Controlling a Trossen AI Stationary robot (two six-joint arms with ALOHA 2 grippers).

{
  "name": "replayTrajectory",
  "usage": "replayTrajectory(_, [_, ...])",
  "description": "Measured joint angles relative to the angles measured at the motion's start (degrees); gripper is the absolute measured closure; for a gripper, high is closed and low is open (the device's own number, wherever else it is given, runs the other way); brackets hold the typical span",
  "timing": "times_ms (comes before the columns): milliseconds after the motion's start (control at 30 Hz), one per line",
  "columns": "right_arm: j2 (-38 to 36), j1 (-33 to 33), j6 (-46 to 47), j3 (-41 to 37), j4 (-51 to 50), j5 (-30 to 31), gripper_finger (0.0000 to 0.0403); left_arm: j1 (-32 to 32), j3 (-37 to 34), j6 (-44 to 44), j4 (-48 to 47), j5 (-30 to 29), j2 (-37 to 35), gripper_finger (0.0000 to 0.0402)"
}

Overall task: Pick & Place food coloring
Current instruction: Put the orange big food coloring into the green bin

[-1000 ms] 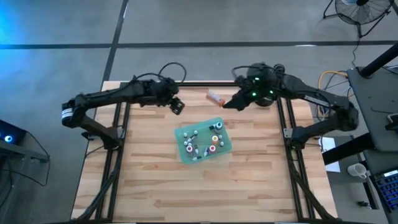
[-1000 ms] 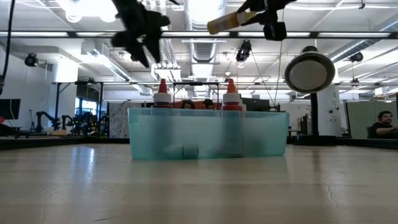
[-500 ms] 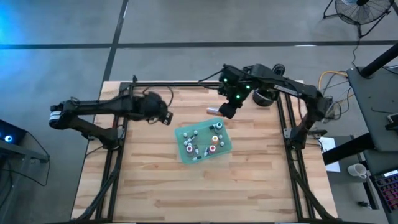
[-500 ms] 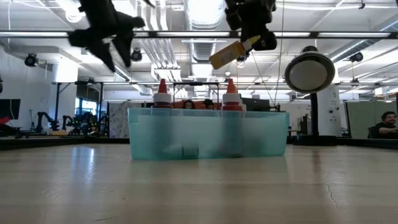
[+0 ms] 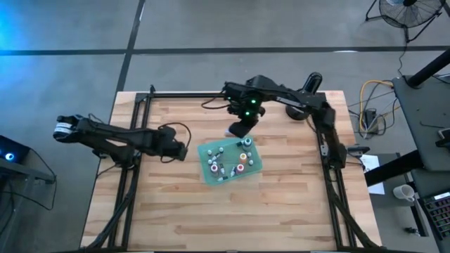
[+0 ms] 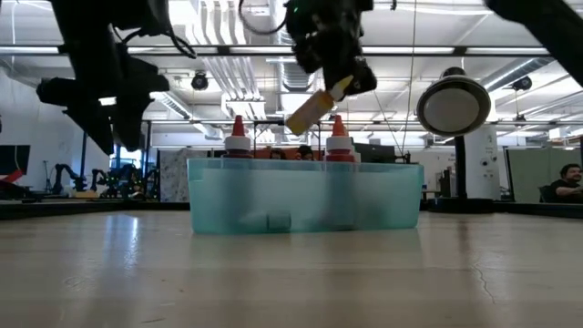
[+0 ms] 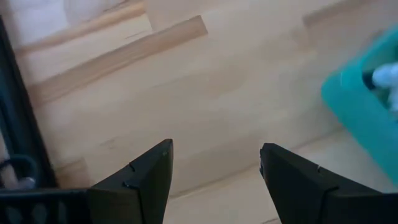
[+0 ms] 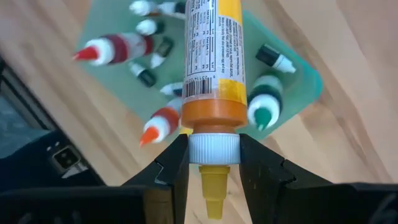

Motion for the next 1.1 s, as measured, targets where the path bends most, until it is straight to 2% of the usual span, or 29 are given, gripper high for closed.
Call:
replayTrajectory(100, [4.7, 0.0, 0.5, 4.5, -1.7, 0.4, 0.0301, -0.7, -0.6, 4.7, 0.1, 0.1, -1.0, 0.0189])
replayTrajectory(233, [6.2, 0.0, 4.8, 7.2, -2.0, 0.5, 0.0301, -0.9, -1.5, 10.1, -0.3, 1.1, -2.4, 0.0188])
replayTrajectory(467, [6.5, -0.8, 11.7, 9.9, -1.6, 0.5, 0.0301, -0.8, -4.4, 18.1, -0.3, 0.9, -4.7, 0.0189])
replayTrajectory(633, [2.3, -0.3, 15.0, 9.3, -1.6, -0.4, 0.0301, -0.8, -7.0, 18.9, -0.2, 0.8, -5.6, 0.0189])
replayTrajectory(700, [0.5, 0.9, 16.6, 8.6, -1.6, -3.2, 0.0301, -0.8, -7.9, 18.9, -0.2, 0.8, -5.8, 0.0189])
replayTrajectory(933, [-7.2, 8.8, 27.0, 2.4, -1.6, -19.9, 0.0301, -0.8, -10.8, 20.3, 4.1, 1.8, -6.6, 0.0189])
replayTrajectory(1100, [-14.1, 15.4, 38.2, -7.8, -1.6, -22.6, 0.0301, -0.7, -11.2, 21.7, 8.8, 3.1, -6.6, 0.0189])
